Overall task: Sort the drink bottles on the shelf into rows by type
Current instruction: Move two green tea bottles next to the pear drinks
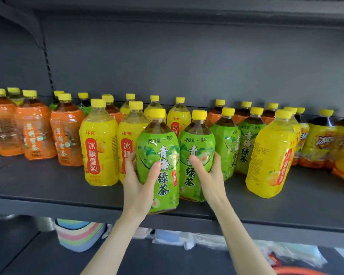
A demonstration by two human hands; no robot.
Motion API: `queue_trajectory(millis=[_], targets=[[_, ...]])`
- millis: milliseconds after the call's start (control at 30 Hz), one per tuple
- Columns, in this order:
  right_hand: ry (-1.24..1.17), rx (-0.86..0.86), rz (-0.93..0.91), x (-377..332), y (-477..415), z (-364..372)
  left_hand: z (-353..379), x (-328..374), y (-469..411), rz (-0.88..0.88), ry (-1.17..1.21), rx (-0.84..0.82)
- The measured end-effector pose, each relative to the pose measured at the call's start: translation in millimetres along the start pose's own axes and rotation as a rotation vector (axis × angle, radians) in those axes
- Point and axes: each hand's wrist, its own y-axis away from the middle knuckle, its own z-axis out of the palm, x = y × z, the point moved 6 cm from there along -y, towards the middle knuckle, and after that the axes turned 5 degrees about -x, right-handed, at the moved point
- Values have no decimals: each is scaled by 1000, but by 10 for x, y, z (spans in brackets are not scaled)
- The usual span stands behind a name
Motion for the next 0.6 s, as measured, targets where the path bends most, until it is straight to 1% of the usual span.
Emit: queue_trajectory(millis=[200, 367, 500, 600], targets=[[-68, 55, -3, 18, 76, -85, 11, -37, 15, -18, 0, -17], [-53, 117, -3, 39, 126, -246, 126, -85, 25, -33, -35, -64], [-43, 117, -8, -10, 141, -263, 170, -102, 0, -65, -32, -116], [-48, 121, -38, -64, 176, -257, 174, -31, 29, -59, -31, -109]])
